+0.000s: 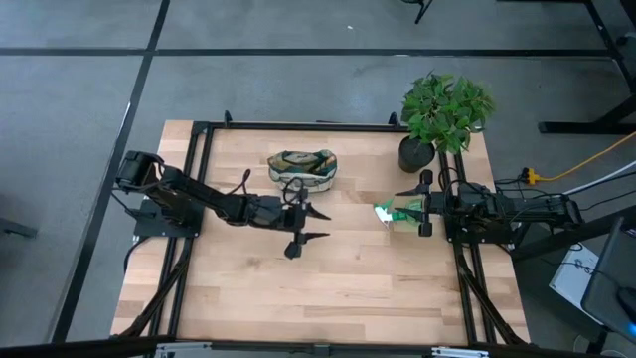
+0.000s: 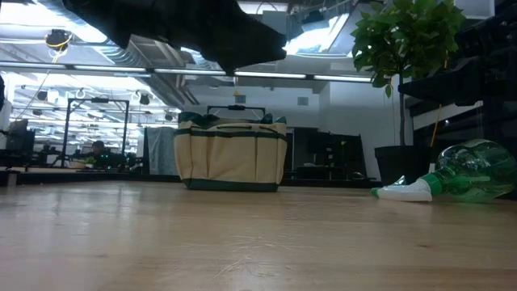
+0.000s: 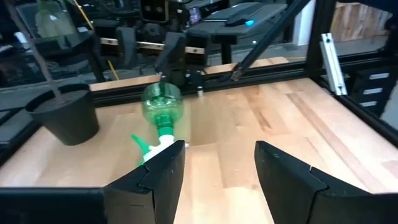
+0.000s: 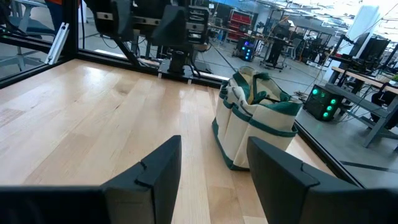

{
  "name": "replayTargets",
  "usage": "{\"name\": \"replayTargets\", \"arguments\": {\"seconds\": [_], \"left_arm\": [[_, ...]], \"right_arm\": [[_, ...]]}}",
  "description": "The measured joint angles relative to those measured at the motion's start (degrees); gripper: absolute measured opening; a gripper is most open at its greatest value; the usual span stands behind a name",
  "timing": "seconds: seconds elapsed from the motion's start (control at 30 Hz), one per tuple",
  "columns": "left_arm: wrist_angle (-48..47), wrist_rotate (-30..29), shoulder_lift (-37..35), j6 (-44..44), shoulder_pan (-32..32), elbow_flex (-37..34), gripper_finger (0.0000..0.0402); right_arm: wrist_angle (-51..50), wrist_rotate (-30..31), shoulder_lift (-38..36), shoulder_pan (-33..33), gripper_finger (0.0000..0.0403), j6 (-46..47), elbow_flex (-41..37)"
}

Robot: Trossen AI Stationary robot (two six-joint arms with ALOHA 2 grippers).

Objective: Pick & Place Garden tools in Gardening bag
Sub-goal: Put the green spray bottle into the light brown gardening bag

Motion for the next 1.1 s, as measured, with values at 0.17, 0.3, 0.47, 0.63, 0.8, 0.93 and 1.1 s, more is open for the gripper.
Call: {"name": "replayTargets", "arguments": {"seconds": [0.17,0.3,0.47,0.63,0.8,0.93,1.1], "left_arm": [[-0.9,0.0,0.0,-3.0,-1.2,0.0,0.0192],[-4.5,-2.5,0.0,-6.0,-1.7,0.0,0.0188],[-9.6,-7.9,0.0,-10.3,-2.0,0.0,0.0188],[-10.7,-8.9,0.0,-11.6,-2.0,0.0,0.0188],[-10.7,-8.9,0.0,-10.6,-1.9,0.0,0.0185],[-10.3,-9.8,0.0,-8.7,-1.8,0.0,0.0185],[-10.3,-11.8,0.0,-7.1,-1.8,0.0,0.0187]], "right_arm": [[0.0,0.0,0.0,0.0,0.0186,0.0,0.0],[0.6,0.0,0.0,0.0,0.0186,1.3,0.0],[1.6,-0.1,0.0,0.0,0.0186,1.8,0.0],[2.9,1.4,0.2,0.0,0.0186,3.3,0.0],[-2.9,8.8,3.6,0.0,0.0185,8.0,1.8],[-12.6,9.4,8.7,0.1,0.0185,11.6,7.7],[-19.7,8.8,17.8,0.2,0.0185,14.9,13.2]]}}
